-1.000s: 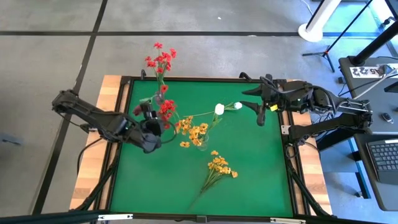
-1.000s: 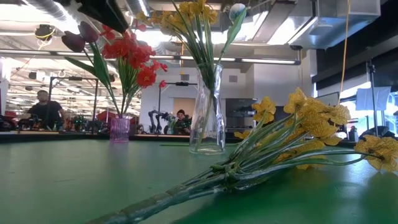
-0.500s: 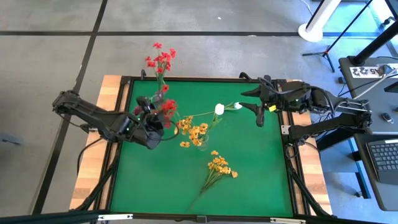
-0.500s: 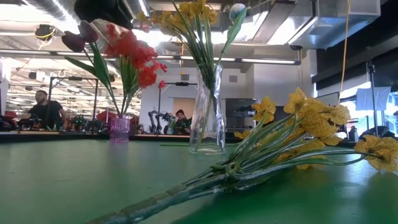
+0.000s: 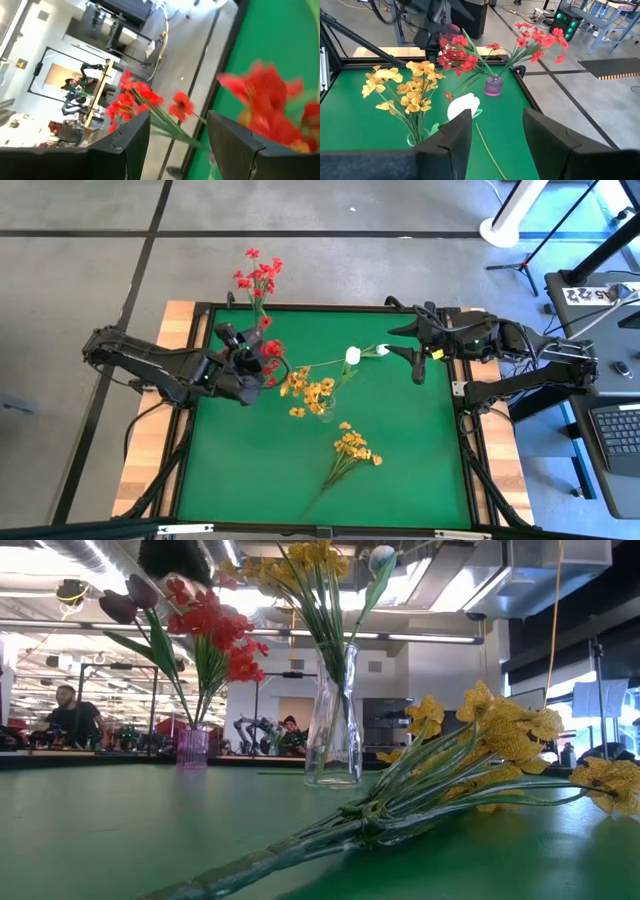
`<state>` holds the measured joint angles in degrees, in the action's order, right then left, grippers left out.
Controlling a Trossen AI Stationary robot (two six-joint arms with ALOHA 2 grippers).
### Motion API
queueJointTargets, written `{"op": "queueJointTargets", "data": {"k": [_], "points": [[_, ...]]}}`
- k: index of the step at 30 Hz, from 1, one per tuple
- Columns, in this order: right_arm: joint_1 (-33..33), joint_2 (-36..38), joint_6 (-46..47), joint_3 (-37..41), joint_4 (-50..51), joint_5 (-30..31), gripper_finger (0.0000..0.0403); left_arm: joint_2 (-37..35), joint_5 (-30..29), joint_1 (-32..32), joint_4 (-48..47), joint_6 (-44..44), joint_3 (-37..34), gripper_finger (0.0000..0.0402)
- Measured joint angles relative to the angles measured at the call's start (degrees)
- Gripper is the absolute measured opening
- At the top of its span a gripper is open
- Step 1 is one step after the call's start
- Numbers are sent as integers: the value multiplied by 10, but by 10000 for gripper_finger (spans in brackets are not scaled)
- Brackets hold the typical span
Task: Sort flowers into vase by color
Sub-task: Put the red flower into the violet vase
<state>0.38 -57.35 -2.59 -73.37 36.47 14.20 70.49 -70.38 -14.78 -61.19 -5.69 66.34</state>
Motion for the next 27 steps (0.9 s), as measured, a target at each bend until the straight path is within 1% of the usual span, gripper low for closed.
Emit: {"op": "queueJointTargets", "data": {"k": [2,3,6,8,9,14,16,21,23,27], "points": [[0,0,0,0,0,0,175,-1,2,-10,1,-1,26,190],[0,0,0,0,0,0,175,0,13,-19,2,-1,42,190],[0,0,0,0,0,0,175,-1,86,-47,15,-14,86,190],[0,0,5,0,0,0,175,-1,139,-62,16,-27,98,190],[0,0,7,0,0,-2,175,-1,154,-69,10,-31,98,190],[0,0,8,0,1,-8,175,20,175,-96,-45,-91,55,190],[0,0,9,0,1,-13,175,38,190,-101,-43,-106,39,190],[0,0,9,0,2,-13,175,87,189,-114,-29,-121,34,188],[0,0,9,0,2,-13,175,106,184,-110,-28,-120,34,180],[0,0,9,0,2,-13,175,131,180,-85,-45,-119,34,150]]}}
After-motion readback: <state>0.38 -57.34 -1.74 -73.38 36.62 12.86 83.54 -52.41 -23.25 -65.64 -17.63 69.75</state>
